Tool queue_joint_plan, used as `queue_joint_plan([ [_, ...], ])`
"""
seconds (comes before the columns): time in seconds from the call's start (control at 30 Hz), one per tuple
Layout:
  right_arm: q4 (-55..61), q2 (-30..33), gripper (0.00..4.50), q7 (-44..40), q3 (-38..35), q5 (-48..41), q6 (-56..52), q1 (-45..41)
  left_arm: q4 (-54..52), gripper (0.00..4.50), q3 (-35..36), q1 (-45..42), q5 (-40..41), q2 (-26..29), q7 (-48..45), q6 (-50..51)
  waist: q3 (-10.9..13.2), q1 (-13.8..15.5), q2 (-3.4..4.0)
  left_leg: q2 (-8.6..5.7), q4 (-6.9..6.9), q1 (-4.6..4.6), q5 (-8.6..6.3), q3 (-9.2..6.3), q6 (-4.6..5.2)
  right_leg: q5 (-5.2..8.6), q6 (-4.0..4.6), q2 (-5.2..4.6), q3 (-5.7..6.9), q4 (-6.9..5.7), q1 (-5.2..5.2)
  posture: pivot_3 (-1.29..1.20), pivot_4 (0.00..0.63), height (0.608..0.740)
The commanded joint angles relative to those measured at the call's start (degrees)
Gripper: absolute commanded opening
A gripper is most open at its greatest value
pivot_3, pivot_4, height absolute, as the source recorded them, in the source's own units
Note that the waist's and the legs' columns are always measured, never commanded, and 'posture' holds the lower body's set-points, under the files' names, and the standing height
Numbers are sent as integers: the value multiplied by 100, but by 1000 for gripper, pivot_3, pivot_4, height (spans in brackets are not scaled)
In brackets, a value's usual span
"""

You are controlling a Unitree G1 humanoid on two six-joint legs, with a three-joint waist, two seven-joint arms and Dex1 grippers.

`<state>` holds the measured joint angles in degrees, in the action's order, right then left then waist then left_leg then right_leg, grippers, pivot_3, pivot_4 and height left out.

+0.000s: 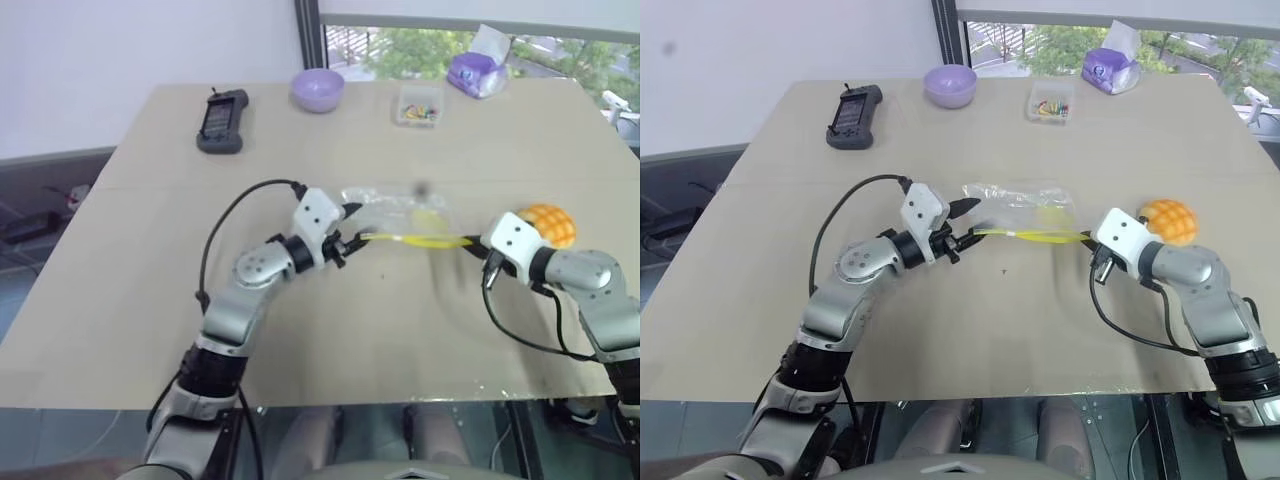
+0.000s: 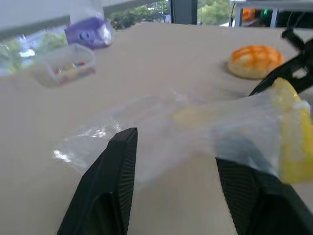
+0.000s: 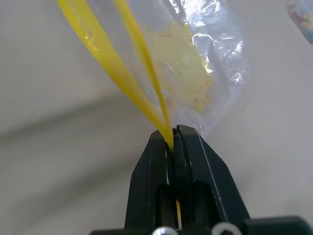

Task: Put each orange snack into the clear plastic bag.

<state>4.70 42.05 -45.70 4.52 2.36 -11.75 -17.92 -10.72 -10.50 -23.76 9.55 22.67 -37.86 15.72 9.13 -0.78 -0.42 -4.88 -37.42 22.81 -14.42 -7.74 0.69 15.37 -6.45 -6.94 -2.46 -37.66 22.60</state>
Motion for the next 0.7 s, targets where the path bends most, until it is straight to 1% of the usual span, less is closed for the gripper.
queue_joint_plan([
  [0.03,251,34,0,123,-85,79,-289,-203,-500,2405,-344,120,-428,651,-675,-699,0,-4,2,0,1,-1,0,3,0,0,0,0,-3,0,0,0,150,740],
  [0.1,281,3,0,141,-33,127,-410,-280,-617,2405,-453,132,-482,842,-843,-766,0,5,2,1,3,-1,0,6,0,0,0,-2,-7,1,2,0,150,740],
  [0.2,237,-70,0,220,120,295,-471,-445,-968,2405,-544,35,-437,944,-1018,-510,2,10,0,1,1,1,0,3,1,0,0,-3,-4,1,2,0,150,740],
  [0.3,147,-155,0,298,277,456,-504,-613,-1105,2405,-657,-119,-541,992,-1110,-370,2,5,-1,2,2,1,0,3,1,0,0,-1,-4,0,3,0,150,740],
  [0.43,124,-200,0,370,412,637,-508,-745,-1164,2405,-807,-242,-775,1115,-1230,-306,2,-3,-1,1,2,1,0,6,1,0,0,0,-5,0,3,0,150,740],
  [0.53,10,-117,0,460,521,914,-338,-774,-1206,2405,-841,-353,-926,1210,-1288,-292,2,-5,0,0,2,1,0,6,1,0,0,3,-5,0,5,0,150,740],
  [0.63,-61,-119,0,522,499,998,-253,-814,-1154,2405,-802,-458,-1073,1238,-1251,-259,2,-3,-1,-1,2,1,0,6,1,0,0,4,-5,0,5,0,150,740],
  [0.7,-52,-131,0,528,490,1049,-310,-862,-1020,2405,-843,-504,-1317,1287,-1189,-328,3,-6,-1,0,2,1,0,6,1,0,0,4,-6,0,5,0,150,740],
])
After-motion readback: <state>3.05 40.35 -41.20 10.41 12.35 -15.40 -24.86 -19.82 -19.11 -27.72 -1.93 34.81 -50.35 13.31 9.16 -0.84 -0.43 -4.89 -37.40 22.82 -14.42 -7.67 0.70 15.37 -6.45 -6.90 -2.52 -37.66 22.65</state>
